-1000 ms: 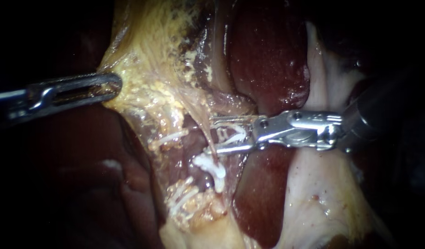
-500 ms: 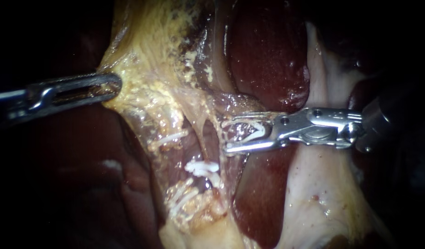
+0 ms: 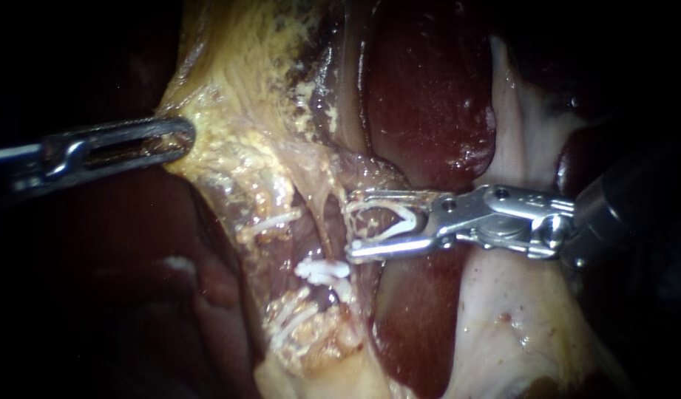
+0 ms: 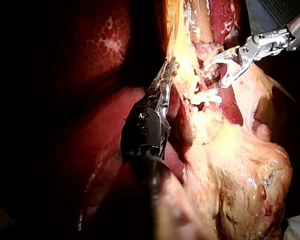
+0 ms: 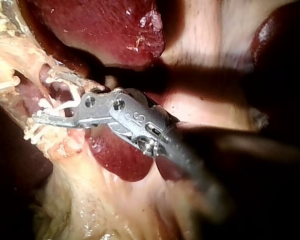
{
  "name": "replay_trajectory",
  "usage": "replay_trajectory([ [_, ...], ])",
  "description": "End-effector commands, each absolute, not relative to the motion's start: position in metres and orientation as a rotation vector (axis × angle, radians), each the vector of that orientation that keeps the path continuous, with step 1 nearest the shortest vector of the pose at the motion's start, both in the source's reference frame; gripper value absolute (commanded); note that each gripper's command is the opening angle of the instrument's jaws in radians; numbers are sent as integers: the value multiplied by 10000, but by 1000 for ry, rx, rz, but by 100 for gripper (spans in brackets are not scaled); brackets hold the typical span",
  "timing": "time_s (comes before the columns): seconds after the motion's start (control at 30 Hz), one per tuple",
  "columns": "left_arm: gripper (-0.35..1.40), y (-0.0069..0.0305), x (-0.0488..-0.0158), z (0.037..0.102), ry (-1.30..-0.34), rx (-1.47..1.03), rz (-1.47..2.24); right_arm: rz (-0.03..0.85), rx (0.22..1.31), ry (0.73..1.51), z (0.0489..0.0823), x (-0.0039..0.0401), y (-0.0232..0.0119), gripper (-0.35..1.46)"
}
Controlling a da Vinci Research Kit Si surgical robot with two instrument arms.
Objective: Clipping third clip right tube
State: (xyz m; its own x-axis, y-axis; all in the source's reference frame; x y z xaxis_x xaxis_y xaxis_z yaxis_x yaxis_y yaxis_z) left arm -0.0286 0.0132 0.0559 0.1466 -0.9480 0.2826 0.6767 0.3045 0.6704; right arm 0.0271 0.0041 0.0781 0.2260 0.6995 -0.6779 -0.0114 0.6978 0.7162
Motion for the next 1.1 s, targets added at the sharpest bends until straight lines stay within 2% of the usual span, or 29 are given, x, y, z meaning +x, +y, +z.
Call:
replay_trajectory([
  [0.03, -35, 132, -286, 560, -758, 434, -1224, 548, 669, 1259, 787, 276, 38, 57],
  [0.43, -35, 132, -285, 559, -757, 434, -1224, 544, 755, 1249, 816, 311, 16, 52],
  [0.67, -35, 132, -286, 559, -757, 434, -1225, 554, 764, 1244, 819, 321, 15, 51],
  [1.1, -35, 132, -286, 558, -757, 434, -1225, 624, 805, 1224, 811, 324, 28, 46],
])
